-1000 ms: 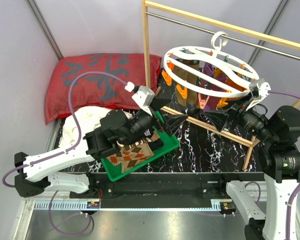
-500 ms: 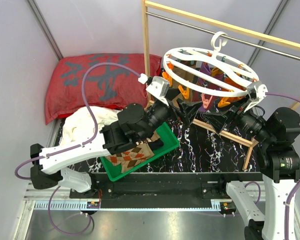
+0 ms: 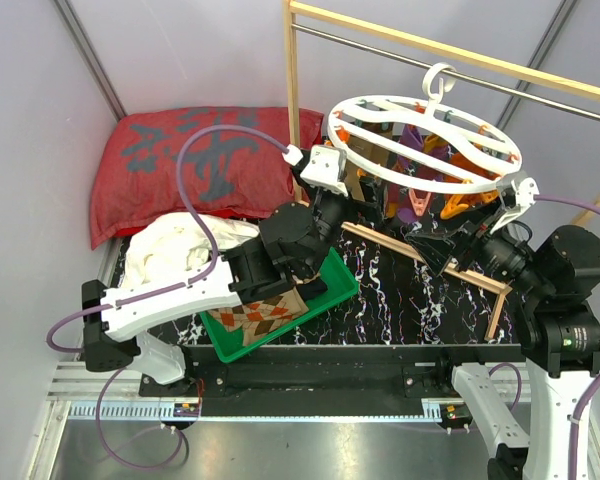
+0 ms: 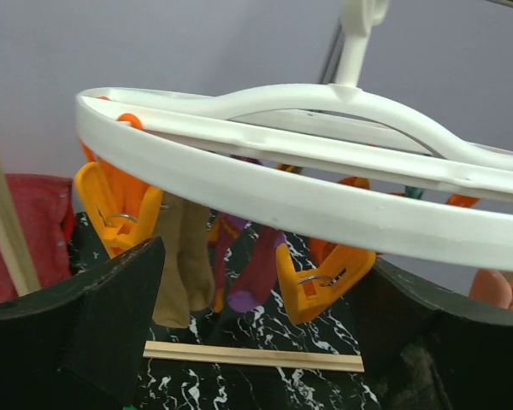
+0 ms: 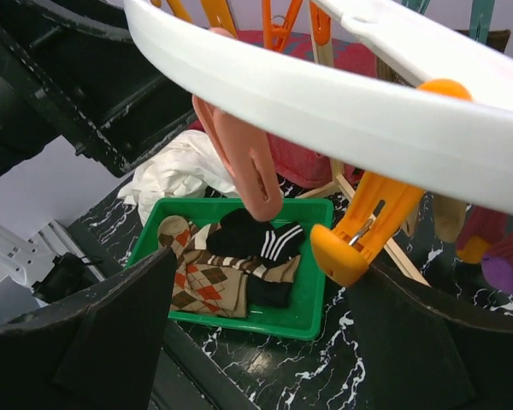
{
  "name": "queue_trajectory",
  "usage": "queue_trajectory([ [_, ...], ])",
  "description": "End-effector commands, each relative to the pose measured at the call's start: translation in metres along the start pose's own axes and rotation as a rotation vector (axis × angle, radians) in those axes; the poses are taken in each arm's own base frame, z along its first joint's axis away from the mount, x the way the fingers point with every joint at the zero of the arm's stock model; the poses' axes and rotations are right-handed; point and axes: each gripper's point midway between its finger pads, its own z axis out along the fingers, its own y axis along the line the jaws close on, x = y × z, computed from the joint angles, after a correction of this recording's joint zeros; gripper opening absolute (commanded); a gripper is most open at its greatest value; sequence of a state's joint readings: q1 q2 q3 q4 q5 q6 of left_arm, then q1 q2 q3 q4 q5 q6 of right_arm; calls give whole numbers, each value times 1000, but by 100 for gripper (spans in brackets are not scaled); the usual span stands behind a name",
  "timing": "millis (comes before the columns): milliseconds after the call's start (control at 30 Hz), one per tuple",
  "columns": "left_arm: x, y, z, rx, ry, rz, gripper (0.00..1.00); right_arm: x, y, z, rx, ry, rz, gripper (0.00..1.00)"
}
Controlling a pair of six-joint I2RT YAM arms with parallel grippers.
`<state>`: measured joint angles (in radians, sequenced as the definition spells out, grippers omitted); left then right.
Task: Clip the socks to the hanger
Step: Open the clamp at the hanger.
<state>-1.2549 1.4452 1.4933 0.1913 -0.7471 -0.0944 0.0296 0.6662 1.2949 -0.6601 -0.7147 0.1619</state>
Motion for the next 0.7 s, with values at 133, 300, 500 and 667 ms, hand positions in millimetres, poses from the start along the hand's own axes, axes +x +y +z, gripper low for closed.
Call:
queue_trajectory([
  [133, -43, 37, 8, -150, -109, -51, 85, 18, -9, -16, 120, 60, 61, 89],
  [300, -42, 54, 10, -160, -111, -73, 84, 21, -19, -33, 241, 84, 52, 90],
  [500, -46, 73, 13, -168, -104, -79, 84, 19, -31, -53, 386, 82, 60, 91],
  [667, -49, 86, 16, -176, -108, -83, 84, 12, -59, -71, 578, 68, 27, 90],
])
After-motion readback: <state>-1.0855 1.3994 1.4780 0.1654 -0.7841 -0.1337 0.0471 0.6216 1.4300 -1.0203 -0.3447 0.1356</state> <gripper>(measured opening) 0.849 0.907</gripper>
